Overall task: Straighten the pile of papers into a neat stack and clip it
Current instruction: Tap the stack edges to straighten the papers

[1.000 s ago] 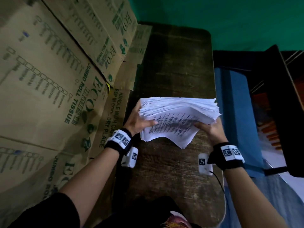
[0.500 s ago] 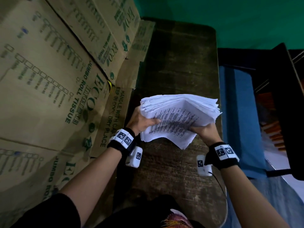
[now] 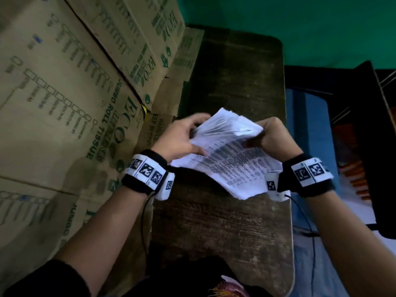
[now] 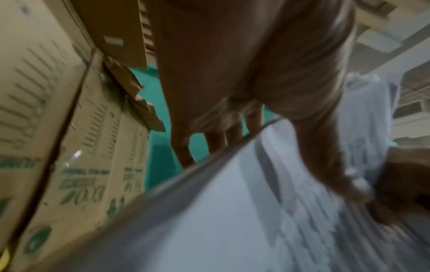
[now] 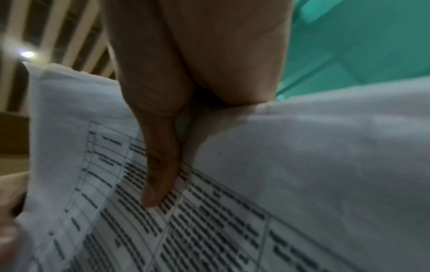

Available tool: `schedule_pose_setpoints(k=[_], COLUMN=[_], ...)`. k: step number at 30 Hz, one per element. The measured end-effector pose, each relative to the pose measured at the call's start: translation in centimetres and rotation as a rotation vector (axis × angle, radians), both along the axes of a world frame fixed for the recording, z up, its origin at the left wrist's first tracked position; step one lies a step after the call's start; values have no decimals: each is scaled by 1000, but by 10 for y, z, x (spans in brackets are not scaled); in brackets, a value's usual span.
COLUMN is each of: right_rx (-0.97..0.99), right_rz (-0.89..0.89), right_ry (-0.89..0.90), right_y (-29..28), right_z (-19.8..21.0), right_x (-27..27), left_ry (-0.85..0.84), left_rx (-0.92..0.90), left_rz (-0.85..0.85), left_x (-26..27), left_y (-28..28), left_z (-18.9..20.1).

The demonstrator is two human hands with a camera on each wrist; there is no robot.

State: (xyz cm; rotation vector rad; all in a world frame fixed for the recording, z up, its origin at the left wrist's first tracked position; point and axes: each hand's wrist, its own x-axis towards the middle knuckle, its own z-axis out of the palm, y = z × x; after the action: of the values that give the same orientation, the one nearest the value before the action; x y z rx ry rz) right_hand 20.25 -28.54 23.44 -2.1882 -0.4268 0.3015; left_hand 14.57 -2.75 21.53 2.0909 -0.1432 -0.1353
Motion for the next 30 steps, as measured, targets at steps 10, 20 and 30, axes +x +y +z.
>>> schedule_pose_setpoints(k=[10, 20, 30], right_rx=[-508, 573, 348], right_rz=[-120, -341, -549], right_ry=[43, 619, 171], right_y=[-63, -75, -60], right_z=[-75, -127, -134], right_x=[-19, -74, -74], left_ry=[156, 318, 259], left_rx=[-105, -414, -208], left_rz=[285, 526, 626], left_x=[-6, -23, -60], left_y=[15, 35, 23], left_z=[-36, -72, -127])
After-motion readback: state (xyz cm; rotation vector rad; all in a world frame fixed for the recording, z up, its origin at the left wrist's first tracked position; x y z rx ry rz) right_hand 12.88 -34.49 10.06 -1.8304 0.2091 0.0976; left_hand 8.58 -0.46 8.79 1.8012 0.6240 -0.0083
